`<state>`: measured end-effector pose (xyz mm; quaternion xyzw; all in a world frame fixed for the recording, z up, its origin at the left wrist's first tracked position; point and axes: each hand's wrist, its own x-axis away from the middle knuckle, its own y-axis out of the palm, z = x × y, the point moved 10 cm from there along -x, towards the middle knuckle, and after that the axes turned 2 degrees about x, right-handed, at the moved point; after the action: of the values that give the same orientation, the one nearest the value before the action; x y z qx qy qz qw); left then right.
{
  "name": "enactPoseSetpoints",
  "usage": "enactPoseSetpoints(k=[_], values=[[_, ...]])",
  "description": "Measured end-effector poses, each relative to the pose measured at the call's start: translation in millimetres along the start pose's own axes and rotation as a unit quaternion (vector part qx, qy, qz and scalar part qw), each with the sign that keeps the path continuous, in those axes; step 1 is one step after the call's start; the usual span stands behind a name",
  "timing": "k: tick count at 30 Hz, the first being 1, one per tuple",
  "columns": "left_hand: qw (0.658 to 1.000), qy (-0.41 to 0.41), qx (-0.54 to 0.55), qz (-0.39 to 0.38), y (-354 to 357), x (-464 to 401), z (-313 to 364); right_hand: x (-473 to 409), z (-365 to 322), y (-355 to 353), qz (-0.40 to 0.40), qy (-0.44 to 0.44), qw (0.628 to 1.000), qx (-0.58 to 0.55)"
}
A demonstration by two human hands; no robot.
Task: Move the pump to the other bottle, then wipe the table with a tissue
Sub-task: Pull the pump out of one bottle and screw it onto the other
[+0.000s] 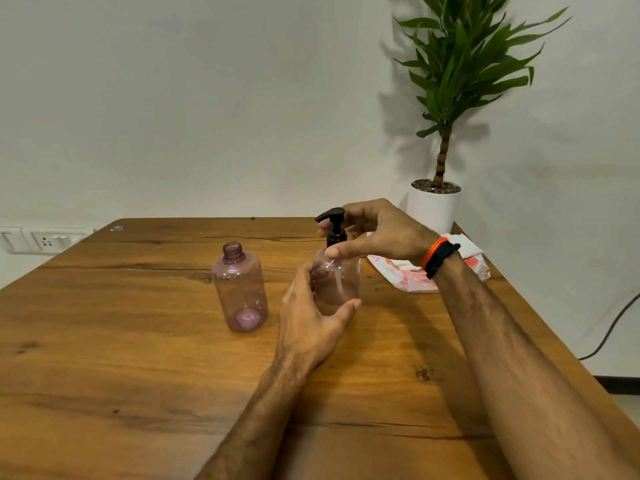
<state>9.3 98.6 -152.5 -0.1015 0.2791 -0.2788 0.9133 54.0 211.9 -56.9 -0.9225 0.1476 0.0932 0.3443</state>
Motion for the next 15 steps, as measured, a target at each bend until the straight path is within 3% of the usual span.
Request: enactPoseSetpoints(k=[4,10,15], values=[[1.000,-0.001,0.002,0.000,-0.4,0.3,1.0,2.1,1.9,-1.3,-0.005,-0.004,1.000,-0.027],[1.000,-0.005,-0.006,-0.006,0.0,-0.2,0.1,-3.8,5.9,-8.0,0.061,0.020,0.998,0.012],[1.000,-0.003,-0.004,-0.001,-0.1,-0.4,-0.6,5.2,2.2,-0.7,-0.016,0.008,0.999,-0.037]])
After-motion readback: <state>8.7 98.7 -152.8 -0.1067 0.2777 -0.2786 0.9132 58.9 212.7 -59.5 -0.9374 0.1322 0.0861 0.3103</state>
